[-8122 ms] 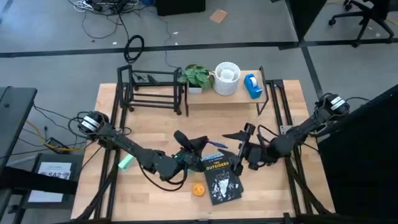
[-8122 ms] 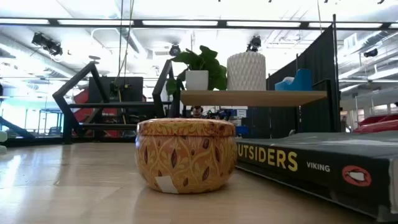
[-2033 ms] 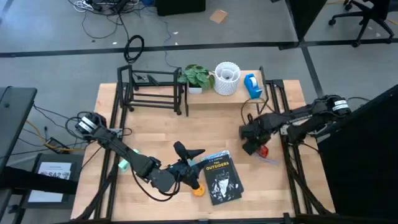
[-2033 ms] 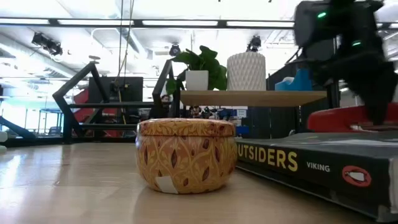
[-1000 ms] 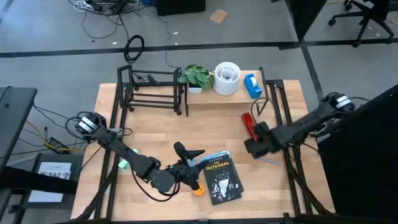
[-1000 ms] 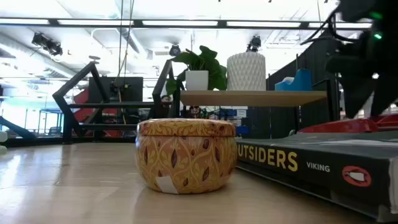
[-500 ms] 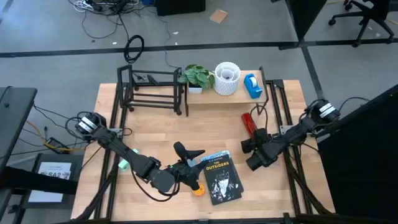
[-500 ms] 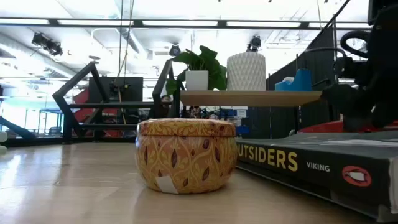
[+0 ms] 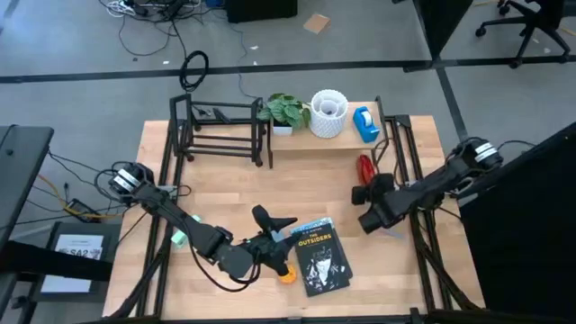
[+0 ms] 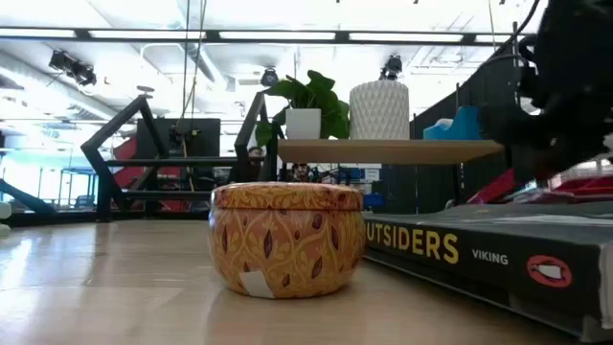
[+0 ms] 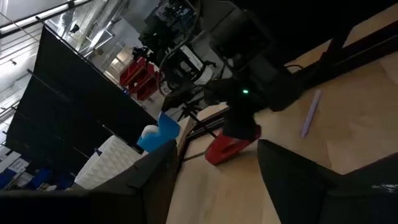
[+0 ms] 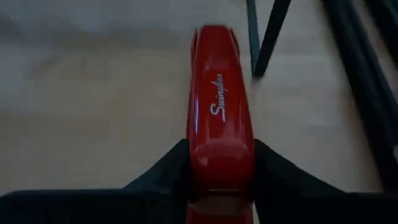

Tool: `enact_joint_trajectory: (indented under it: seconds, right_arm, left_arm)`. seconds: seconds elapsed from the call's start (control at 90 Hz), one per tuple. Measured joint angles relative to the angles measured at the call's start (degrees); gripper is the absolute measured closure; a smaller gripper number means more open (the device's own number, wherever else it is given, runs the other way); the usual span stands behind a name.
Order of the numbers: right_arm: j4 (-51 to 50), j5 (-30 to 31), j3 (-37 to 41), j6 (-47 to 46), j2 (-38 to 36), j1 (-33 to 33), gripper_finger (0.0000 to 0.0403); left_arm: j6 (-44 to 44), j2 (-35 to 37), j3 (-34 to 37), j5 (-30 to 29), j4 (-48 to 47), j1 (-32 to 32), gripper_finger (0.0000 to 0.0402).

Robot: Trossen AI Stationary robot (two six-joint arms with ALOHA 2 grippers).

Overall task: Stock shelves
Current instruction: Put the red stapler under the shelf

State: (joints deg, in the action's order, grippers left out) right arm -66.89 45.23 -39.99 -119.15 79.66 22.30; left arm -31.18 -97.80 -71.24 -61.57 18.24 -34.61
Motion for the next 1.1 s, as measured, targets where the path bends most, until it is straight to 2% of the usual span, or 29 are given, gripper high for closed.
enact_joint_trajectory:
  seconds: [0.489, 0.689, 0.933, 1.1]
  right_arm:
    - [9.65, 5.29, 0.0, 24.76, -0.14, -19.15, 0.0305]
    - [16.03, 5.11, 1.99, 30.53, -0.14, -23.11, 0.0304]
    - [16.74, 3.24, 5.03, 30.34, -0.13, -24.75, 0.0206]
    - [15.88, 2.3, 4.76, 30.88, -0.14, -22.57, 0.0176]
  left_arm:
    - [0.01, 0.0, 0.0, 0.36, 0.0, 0.0, 0.0198]
    - [0.02, 0.0, 0.0, 0.35, -0.02, 0.0, 0.0198]
    - [0.02, 0.0, 0.0, 0.36, -0.02, 0.0, 0.0198]
    - [0.04, 0.0, 0.0, 0.36, -0.05, -0.02, 0.0198]
